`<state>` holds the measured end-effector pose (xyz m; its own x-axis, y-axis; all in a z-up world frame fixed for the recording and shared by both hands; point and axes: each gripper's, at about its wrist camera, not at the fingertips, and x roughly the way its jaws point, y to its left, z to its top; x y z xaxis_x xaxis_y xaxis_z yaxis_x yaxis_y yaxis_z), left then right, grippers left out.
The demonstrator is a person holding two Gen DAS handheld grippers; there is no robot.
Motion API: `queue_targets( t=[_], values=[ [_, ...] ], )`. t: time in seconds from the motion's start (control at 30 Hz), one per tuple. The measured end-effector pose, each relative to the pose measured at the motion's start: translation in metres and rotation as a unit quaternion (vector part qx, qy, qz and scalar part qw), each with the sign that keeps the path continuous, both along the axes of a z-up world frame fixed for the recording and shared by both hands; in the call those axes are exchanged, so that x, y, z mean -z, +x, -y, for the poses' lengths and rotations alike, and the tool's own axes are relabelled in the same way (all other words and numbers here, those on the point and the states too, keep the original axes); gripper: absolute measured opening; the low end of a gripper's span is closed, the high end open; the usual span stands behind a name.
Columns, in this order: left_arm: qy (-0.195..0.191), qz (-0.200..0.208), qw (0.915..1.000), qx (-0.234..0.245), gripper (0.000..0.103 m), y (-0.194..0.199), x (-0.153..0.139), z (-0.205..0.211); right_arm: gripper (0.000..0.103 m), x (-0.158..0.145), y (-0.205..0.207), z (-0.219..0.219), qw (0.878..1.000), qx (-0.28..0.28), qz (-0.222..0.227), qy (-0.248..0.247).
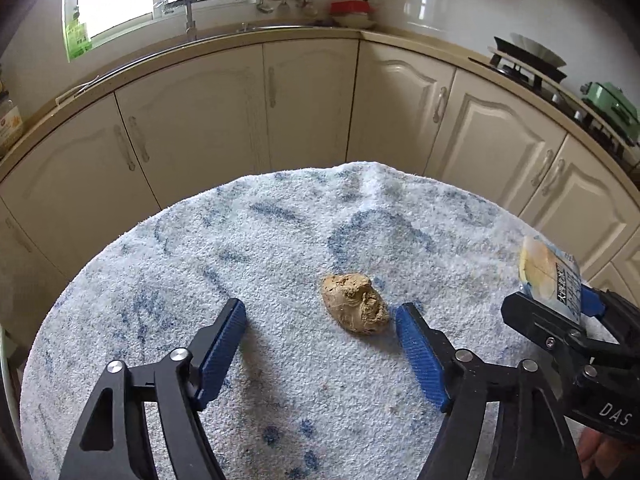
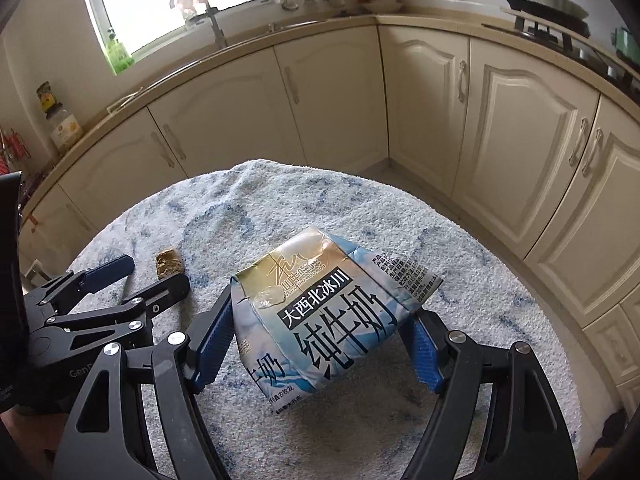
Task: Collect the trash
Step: 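Grasp the milk carton with the right tool while the left tool grasps the last sausage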
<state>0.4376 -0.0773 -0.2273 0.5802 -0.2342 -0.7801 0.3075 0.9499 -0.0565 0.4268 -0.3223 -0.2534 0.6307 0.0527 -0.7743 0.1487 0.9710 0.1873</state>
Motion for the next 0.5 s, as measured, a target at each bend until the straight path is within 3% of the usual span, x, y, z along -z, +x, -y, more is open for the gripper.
queue_targets(
  t=[0.17,0.33,0.5],
  values=[
    [-0.004,0.008,0.9998,0.018,0.025,0.002,0.002,0.008,0.077,0.000,-0.001,0.002,1.000,-0.002,0.002,-0.001],
    [-0.021,0.005,0.9996,0.016,0.024,-0.002,0.003,0.006,0.077,-0.001,-0.003,0.001,1.000,-0.007,0.006,-0.005],
    [-0.027,0.006,0.9995,0.014,0.015,-0.017,0.000,-0.001,0.077,-0.004,-0.004,-0.006,1.000,-0.017,0.011,-0.012]
  ],
)
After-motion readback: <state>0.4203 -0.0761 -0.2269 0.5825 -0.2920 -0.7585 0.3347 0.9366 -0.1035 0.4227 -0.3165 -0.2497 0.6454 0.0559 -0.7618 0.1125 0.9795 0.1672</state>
